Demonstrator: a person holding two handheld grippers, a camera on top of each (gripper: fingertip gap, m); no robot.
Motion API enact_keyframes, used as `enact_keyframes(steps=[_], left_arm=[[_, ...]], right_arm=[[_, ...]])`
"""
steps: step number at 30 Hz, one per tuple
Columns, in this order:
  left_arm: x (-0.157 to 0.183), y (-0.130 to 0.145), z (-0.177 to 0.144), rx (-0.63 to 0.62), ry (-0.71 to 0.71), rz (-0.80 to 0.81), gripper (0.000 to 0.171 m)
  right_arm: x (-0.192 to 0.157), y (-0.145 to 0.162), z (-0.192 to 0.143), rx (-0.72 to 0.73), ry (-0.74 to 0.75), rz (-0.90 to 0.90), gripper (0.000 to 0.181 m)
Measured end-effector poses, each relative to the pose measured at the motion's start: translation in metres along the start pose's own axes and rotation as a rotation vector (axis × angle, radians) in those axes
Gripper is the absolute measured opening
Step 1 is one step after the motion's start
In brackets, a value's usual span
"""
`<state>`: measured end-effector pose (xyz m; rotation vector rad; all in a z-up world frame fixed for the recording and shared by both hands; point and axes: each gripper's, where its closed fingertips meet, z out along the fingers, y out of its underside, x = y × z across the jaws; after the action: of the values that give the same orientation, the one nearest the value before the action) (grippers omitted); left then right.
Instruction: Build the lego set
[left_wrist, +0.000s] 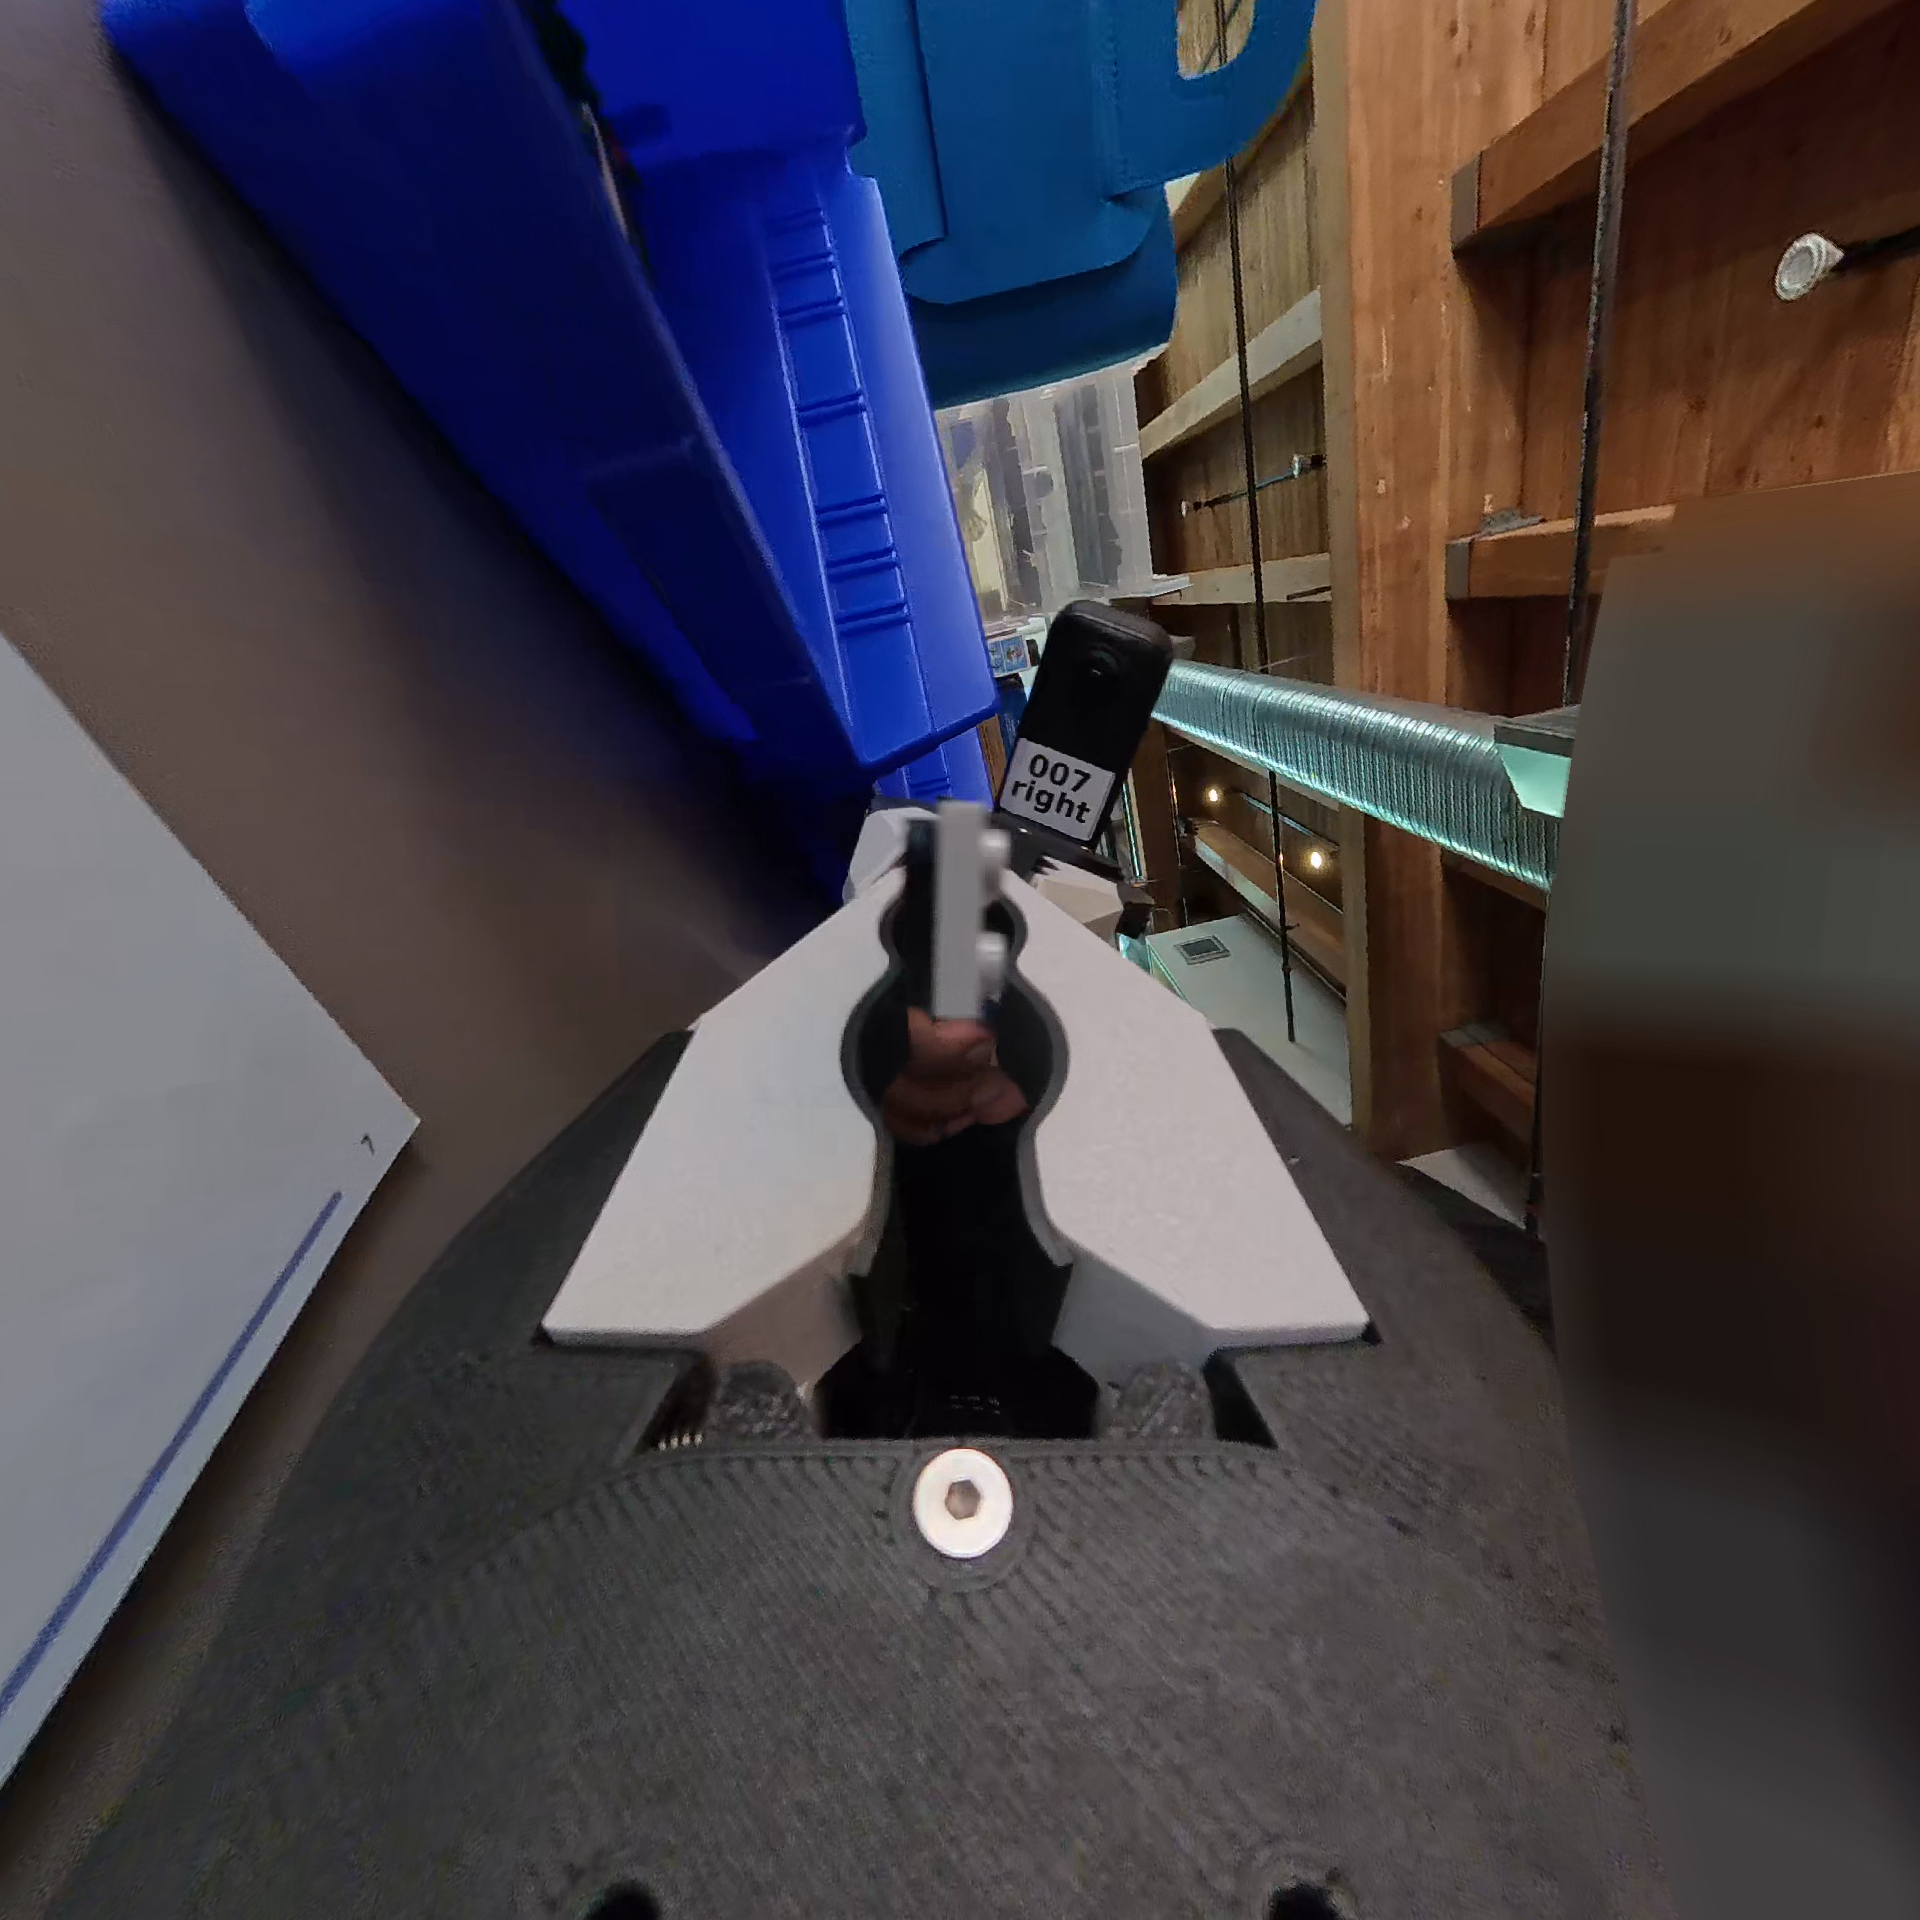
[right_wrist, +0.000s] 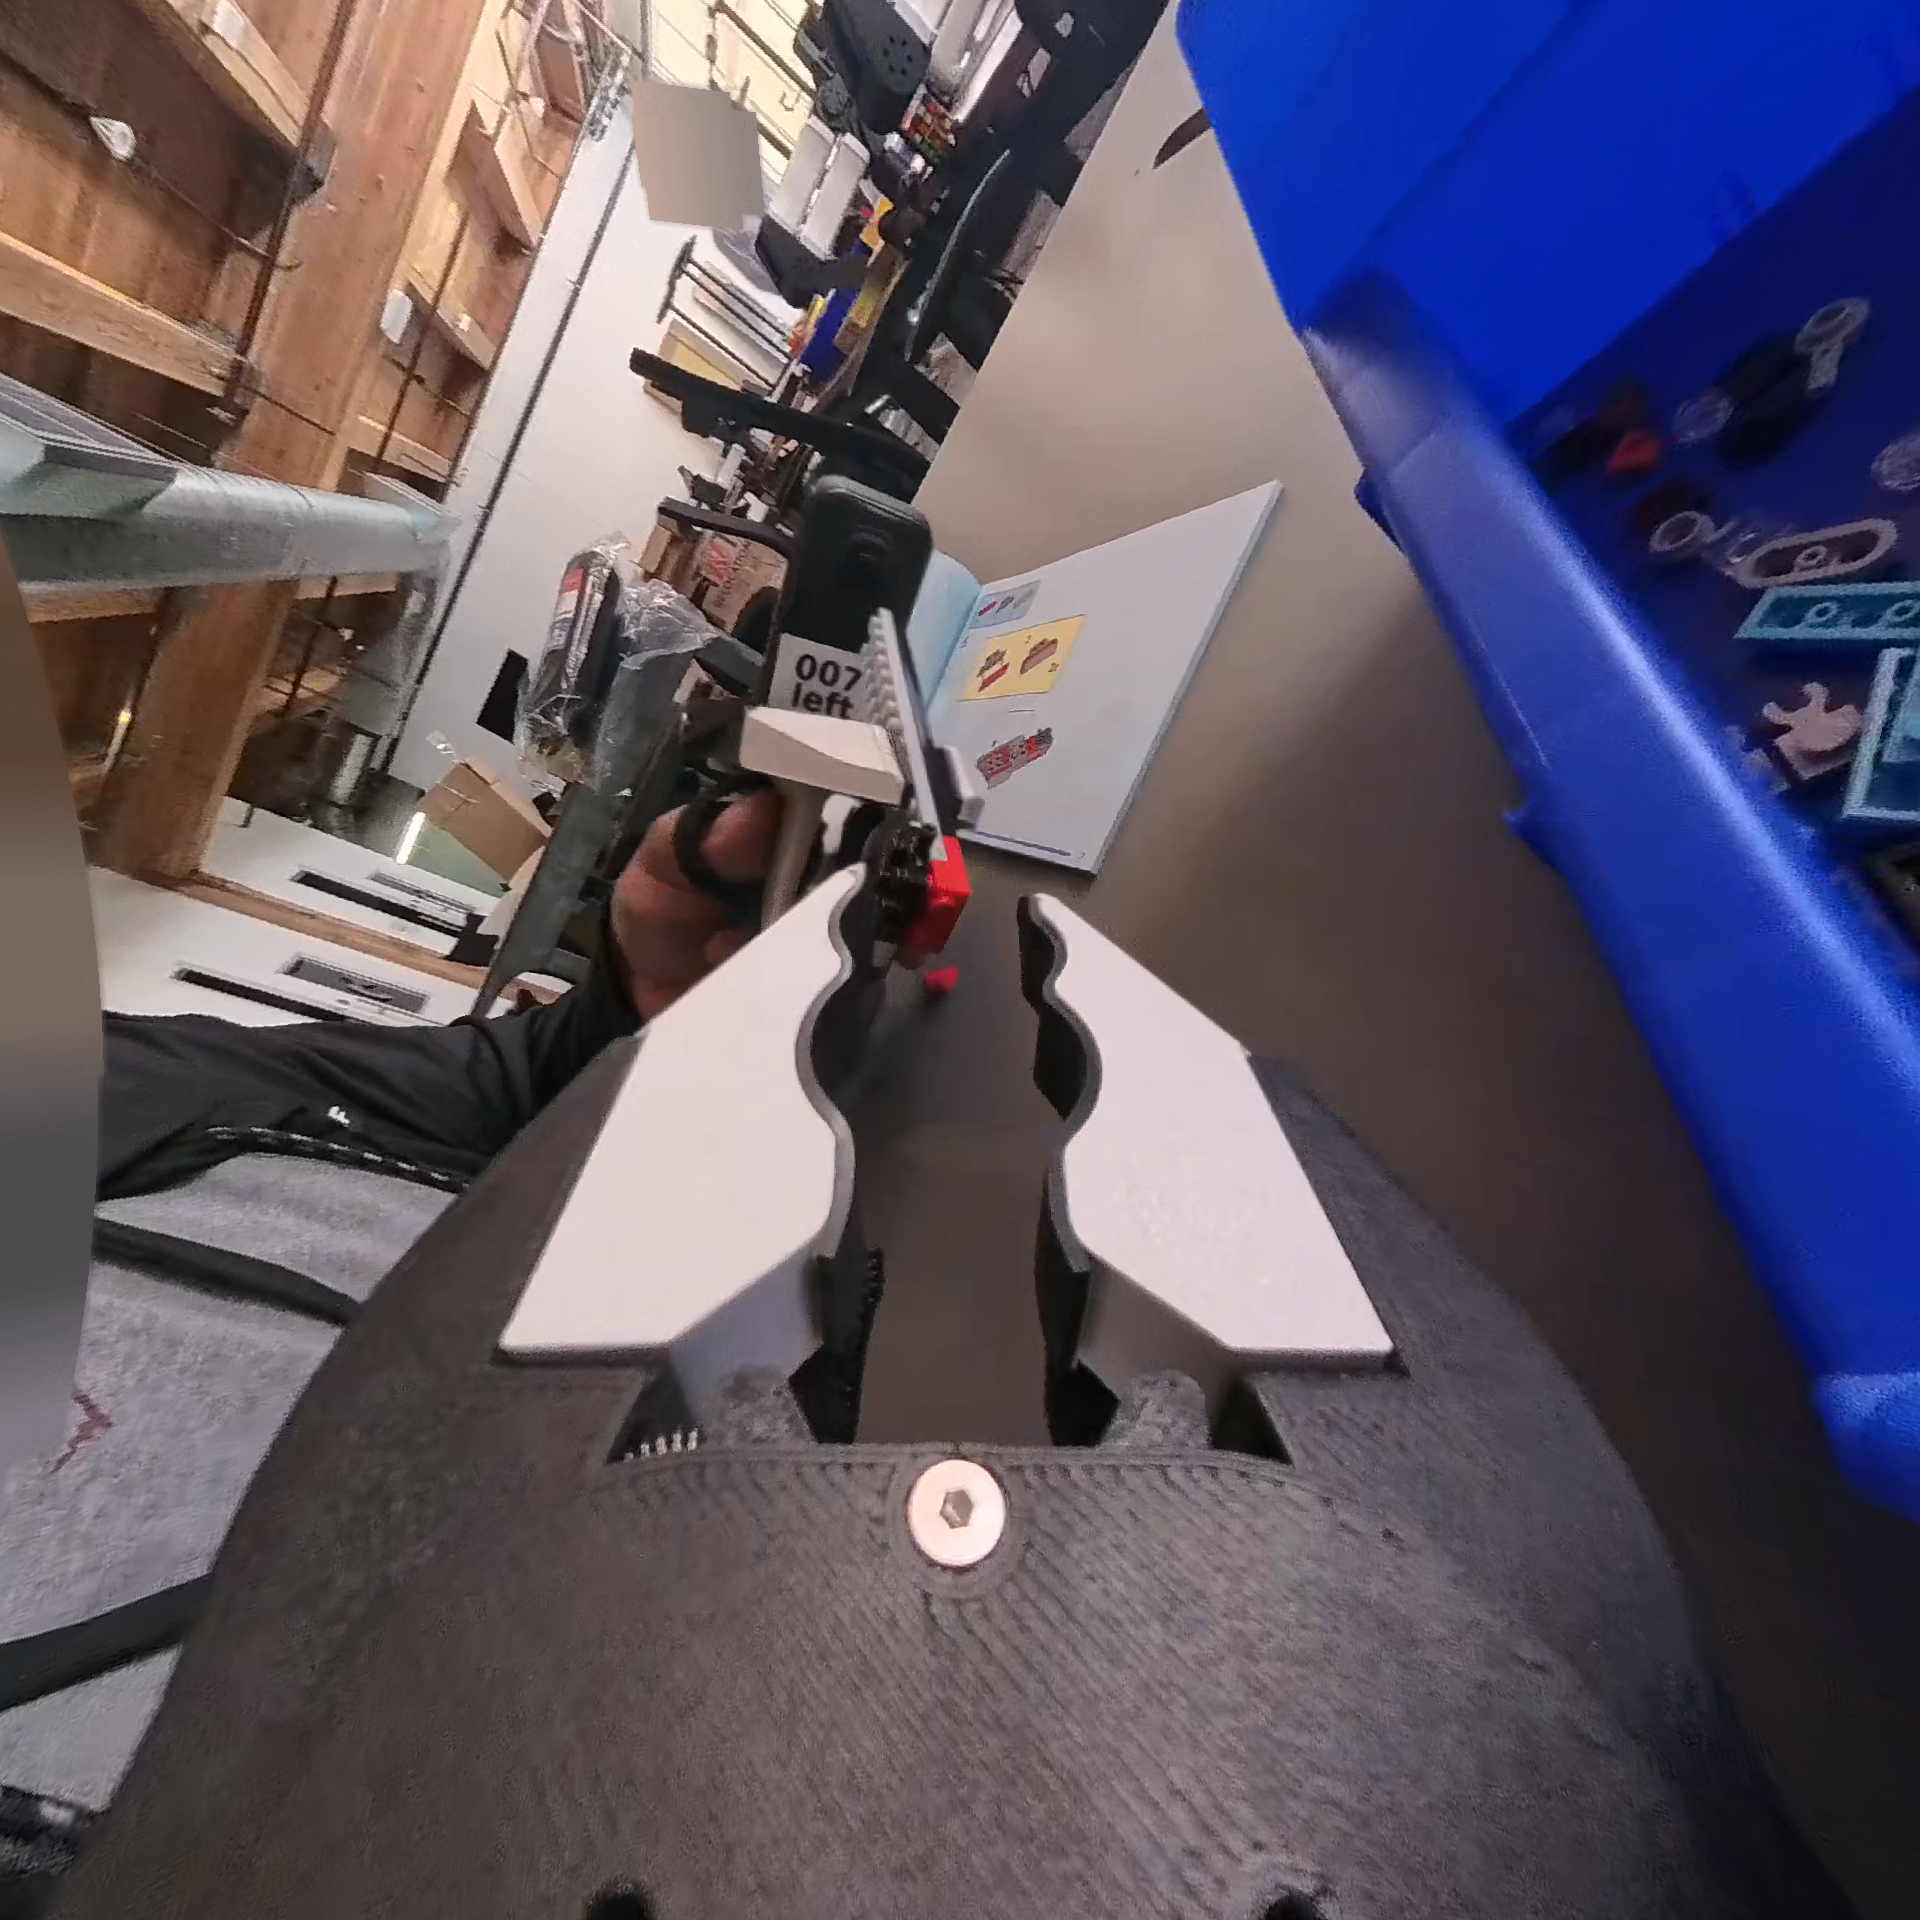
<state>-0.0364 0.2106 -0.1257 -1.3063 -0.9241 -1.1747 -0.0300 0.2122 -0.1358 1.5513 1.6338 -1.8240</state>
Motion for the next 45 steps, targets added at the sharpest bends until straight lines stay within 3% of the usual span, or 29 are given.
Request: enact_keyframes(steps=[6,26,30,33,35,38,42,45], left_arm=[[0.012,-0.001,0.001,-0.022,0.058,0.098,0.009],[0.044,0.002,0.001,-0.076,0.122,0.569,0.009],[0.049,0.005,0.000,-0.110,0.162,0.561,0.012],[0.047,0.007,-0.002,-0.158,0.171,0.550,0.031],[0.042,-0.002,-0.006,-0.151,0.133,0.550,0.052],[0.043,-0.018,-0.016,-0.123,0.101,0.569,0.067],[0.054,-0.030,-0.029,-0.109,0.050,0.684,0.072],[0.064,-0.018,-0.030,-0.168,0.023,0.865,0.066]], right_arm=[[-0.014,-0.005,-0.002,0.029,-0.099,0.003,0.015],[-0.041,-0.017,-0.008,0.179,-0.211,-0.101,0.014],[-0.047,-0.018,-0.009,0.188,-0.170,-0.252,0.014],[-0.047,-0.020,-0.013,0.189,-0.122,-0.384,0.014],[-0.048,-0.021,-0.016,0.186,-0.083,-0.485,0.014],[-0.050,-0.022,-0.020,0.178,-0.020,-0.653,0.014],[-0.051,-0.015,-0.022,0.131,0.025,-0.842,0.014],[-0.048,-0.007,-0.020,0.075,0.055,-0.951,0.014]])
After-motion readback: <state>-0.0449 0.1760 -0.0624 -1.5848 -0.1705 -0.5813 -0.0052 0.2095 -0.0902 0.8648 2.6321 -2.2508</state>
